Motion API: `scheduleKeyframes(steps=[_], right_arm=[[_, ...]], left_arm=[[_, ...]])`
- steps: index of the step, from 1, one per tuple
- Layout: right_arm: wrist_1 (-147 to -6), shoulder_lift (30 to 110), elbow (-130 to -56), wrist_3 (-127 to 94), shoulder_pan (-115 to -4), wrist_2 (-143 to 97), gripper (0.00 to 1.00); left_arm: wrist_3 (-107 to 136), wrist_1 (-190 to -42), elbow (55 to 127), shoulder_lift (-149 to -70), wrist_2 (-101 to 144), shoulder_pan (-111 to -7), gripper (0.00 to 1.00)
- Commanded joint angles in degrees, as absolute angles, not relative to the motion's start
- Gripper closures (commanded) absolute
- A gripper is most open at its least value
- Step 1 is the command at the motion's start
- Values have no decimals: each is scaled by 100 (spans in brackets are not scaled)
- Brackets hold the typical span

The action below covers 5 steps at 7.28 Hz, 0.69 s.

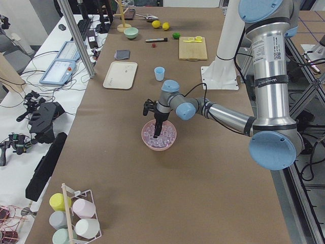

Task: Mash ice and strawberries in cup
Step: 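Move the left gripper back over the pink bowl of ice, then close the left gripper on a third ice cube in the bowl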

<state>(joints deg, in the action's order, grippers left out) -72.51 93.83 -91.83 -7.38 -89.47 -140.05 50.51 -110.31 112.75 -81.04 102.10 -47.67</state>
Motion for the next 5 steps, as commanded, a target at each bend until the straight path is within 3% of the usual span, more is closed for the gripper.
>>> scheduleKeyframes(steps=[1, 5], right_arm=[[-7251, 9352, -9167, -738, -8947, -14001, 0], [-7251, 9343, -9158, -738, -8947, -14001, 0]], left_arm=[[5054, -11057, 11162, -8112, 10213, -4773, 3], [5106, -11030, 10996, -8165, 10230, -4702, 4]])
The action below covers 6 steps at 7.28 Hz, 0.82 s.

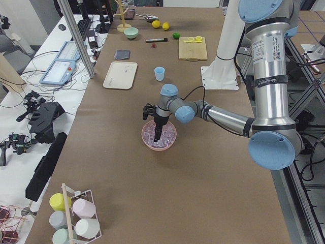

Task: Mash ice and strawberries in cup
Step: 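Close the left gripper on a third ice cube in the bowl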

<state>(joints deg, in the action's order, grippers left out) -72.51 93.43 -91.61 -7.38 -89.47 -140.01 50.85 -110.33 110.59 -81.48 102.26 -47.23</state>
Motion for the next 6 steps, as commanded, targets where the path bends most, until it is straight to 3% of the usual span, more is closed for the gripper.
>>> scheduleKeyframes(steps=[1, 6], right_arm=[[-7251, 9343, -9167, -738, -8947, -14001, 0], [-7251, 9334, -9167, -738, -8947, -13975, 0]], left_arm=[[5106, -11030, 10960, -8165, 10230, -4685, 4], [5133, -11021, 10960, -8139, 10239, -4465, 4]])
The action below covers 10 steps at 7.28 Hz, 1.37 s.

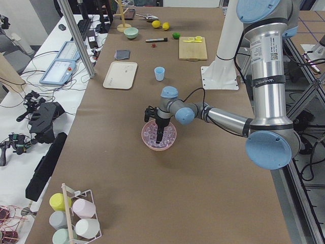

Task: Mash ice and strawberries in cup
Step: 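Close the left gripper on a third ice cube in the bowl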

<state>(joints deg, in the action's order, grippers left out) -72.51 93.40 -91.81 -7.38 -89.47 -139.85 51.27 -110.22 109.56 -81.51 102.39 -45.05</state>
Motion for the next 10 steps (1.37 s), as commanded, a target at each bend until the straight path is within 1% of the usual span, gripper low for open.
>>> scheduleKeyframes(steps=[1, 2, 4, 7, 8, 9, 10], right_arm=[[-7251, 9343, -9184, -738, -8947, -13975, 0], [-7251, 9343, -9185, -738, -8947, -13975, 0], [-7242, 9334, -9193, -738, -8956, -13975, 0], [-7242, 9334, -9211, -738, -8956, -13975, 0], [-7242, 9334, -9211, -738, -8947, -13975, 0], [-7242, 9334, -9211, -738, -8947, -13975, 0], [-7251, 9343, -9211, -738, -8947, -13975, 0]], left_arm=[[5133, -11013, 10960, -8121, 10239, -4456, 4], [5133, -11013, 10960, -8112, 10239, -4456, 7], [5133, -11013, 10925, -8112, 10239, -4421, 19], [5133, -11013, 10960, -8034, 10239, -4421, 20], [5133, -11013, 10986, -8016, 10239, -4421, 38], [5133, -11013, 11004, -8016, 10239, -4421, 53], [5133, -11013, 11004, -8007, 10239, -4421, 57]])
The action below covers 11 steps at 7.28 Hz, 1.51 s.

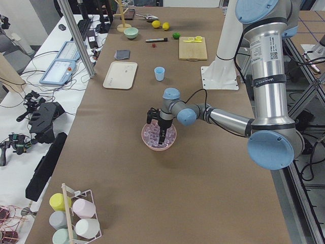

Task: Mash ice and strawberries in cup
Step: 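Close the left gripper on a third ice cube in the bowl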

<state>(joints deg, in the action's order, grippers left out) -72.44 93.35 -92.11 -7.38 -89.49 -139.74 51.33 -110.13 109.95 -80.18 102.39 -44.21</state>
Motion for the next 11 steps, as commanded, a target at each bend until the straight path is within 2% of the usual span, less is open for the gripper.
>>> scheduleKeyframes(steps=[1, 2, 4, 6, 11], right_arm=[[-7242, 9343, -9211, -738, -8956, -13975, 0], [-7242, 9343, -9211, -738, -8956, -13975, 0], [-7251, 9343, -9211, -738, -8956, -13975, 0], [-7251, 9343, -9211, -738, -8956, -13975, 0], [-7242, 9343, -9220, -844, -8956, -13992, 0]], left_arm=[[5133, -11013, 11004, -8007, 10239, -4421, 69], [5124, -11013, 11030, -8007, 10248, -4421, 84], [5081, -10987, 11283, -7885, 10274, -4499, 97], [5045, -10453, 11714, -7857, 10520, -4683, 100], [5054, -10529, 11786, -8208, 10634, -4973, 100]])
